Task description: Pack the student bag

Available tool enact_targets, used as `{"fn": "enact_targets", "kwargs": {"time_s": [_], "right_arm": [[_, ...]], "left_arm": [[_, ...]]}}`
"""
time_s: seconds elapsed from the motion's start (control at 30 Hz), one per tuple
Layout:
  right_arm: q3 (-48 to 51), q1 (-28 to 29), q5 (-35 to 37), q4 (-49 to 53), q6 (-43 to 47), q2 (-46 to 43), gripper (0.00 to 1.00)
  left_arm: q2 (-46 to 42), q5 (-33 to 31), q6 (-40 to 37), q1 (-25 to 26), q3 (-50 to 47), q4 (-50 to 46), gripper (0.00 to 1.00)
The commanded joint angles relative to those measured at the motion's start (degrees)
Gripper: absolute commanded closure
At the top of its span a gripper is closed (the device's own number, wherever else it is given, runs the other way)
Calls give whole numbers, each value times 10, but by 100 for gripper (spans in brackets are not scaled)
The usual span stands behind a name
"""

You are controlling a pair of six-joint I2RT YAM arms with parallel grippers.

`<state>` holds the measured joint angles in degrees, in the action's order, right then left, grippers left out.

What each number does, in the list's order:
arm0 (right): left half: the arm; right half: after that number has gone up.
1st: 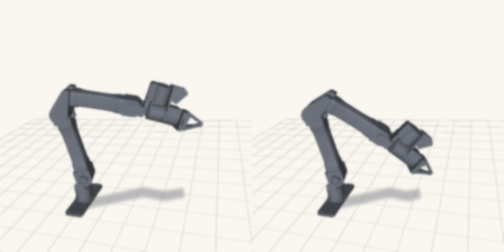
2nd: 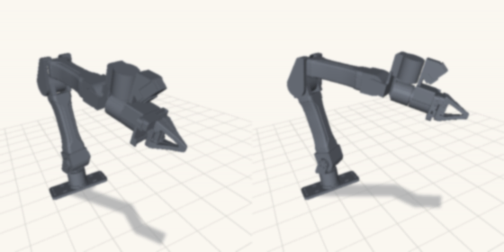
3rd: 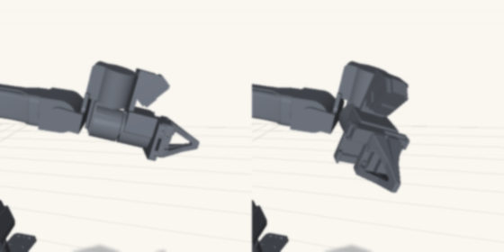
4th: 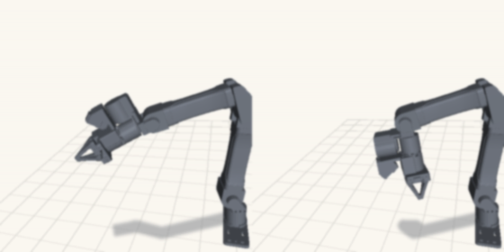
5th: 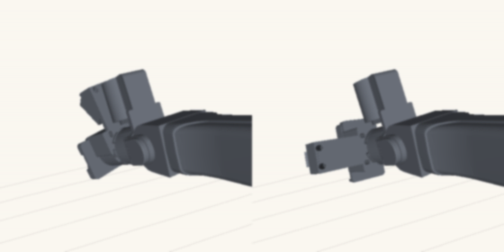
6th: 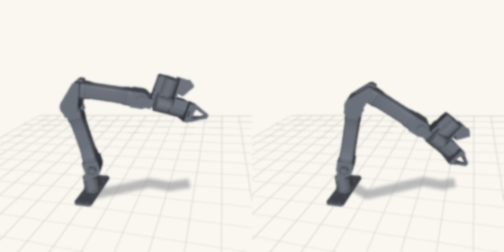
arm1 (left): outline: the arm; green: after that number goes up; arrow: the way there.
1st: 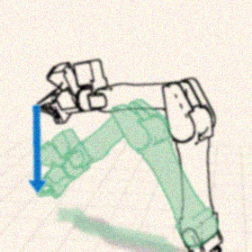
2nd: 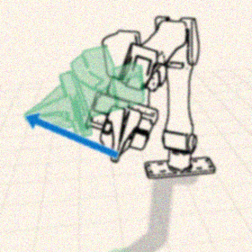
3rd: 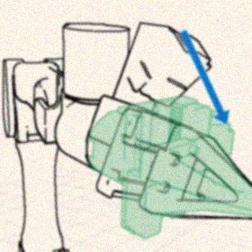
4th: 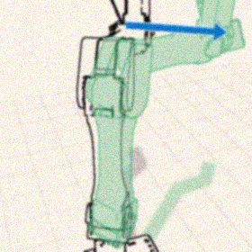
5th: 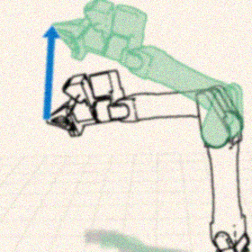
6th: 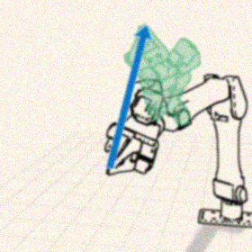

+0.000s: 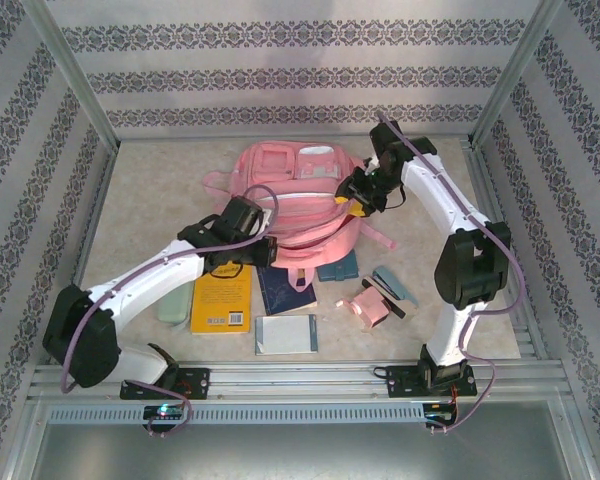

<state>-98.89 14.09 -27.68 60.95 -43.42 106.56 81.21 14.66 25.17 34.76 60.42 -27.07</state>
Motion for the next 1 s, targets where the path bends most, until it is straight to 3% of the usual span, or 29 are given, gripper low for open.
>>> {"fn": "enact_targets", "kwargs": {"time_s": [0.0, 0.23, 0.47, 0.63, 0.97], "right_arm": [[-3, 2, 79, 55, -53, -41, 57], [104, 3, 58, 10, -154, -155, 57], [194, 42, -19, -86, -290, -210, 56], [253, 88, -55, -179, -400, -215, 55], [311, 96, -59, -290, -465, -198, 55]], "left_arm": [[22, 27, 20, 17, 55, 51, 100], [62, 34, 20, 42, 101, 52, 100], [84, 32, 23, 60, 119, 54, 100], [94, 30, 23, 66, 130, 54, 100], [96, 20, 20, 75, 134, 51, 100]]}}
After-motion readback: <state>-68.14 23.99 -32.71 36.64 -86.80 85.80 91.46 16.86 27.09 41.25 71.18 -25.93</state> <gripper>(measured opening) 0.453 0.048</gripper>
